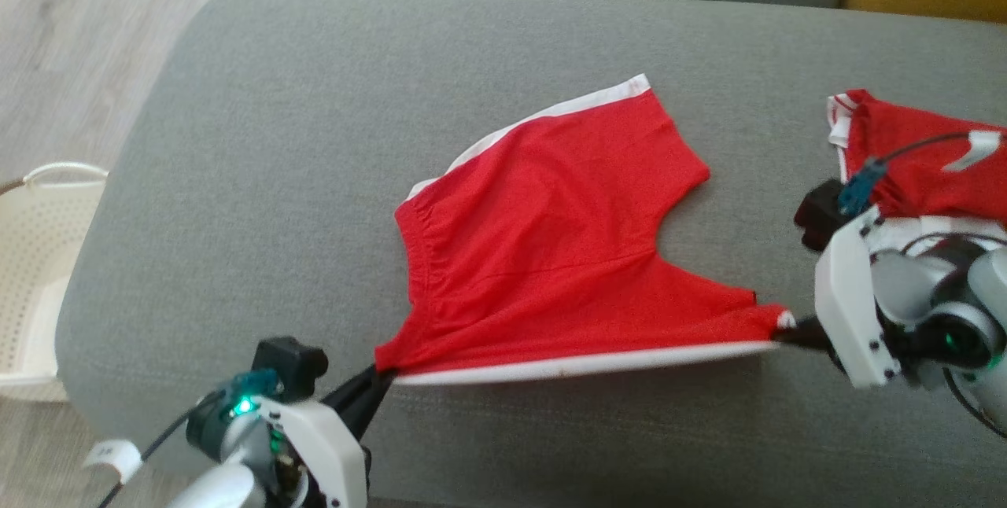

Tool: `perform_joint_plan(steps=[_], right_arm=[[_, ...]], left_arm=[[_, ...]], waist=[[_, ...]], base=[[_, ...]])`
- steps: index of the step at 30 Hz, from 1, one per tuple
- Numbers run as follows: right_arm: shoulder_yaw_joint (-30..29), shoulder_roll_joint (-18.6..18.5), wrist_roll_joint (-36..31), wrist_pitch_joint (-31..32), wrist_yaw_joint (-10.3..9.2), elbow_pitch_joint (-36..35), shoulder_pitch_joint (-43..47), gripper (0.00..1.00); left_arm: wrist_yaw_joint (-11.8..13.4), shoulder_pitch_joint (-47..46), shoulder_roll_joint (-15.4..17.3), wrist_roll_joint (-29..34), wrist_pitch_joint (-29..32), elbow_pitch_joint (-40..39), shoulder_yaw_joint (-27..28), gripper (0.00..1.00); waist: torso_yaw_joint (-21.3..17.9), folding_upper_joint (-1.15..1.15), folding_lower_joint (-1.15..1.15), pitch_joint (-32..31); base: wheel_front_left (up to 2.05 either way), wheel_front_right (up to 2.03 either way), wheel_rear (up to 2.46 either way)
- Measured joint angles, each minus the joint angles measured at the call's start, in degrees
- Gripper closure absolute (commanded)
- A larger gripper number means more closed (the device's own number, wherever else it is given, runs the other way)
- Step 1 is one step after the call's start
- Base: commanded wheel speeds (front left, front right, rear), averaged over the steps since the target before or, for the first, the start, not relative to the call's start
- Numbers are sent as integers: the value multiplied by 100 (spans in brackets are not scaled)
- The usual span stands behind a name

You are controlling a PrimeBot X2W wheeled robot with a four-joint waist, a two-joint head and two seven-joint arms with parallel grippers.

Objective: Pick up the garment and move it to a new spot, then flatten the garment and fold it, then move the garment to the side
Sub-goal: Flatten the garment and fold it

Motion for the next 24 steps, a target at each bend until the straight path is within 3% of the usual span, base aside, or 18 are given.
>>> perform_joint_plan(steps=[6,12,24], right_arm=[[-545,390,-302,-83,0,177,-250,100],[-939,650,-842,-53,0,427,-1121,100],[-1090,906,-1432,-313,-1,1095,-2529,100]], left_arm=[[57,-253,-3,-54,111,-120,120,100],[49,-861,-180,-119,204,-101,172,100],[-111,-2179,-673,-66,253,465,256,100]], waist=[[124,0,0,189],[251,0,0,602],[496,0,1,1454]], base=[[0,0,0],[0,0,0],[0,0,0]])
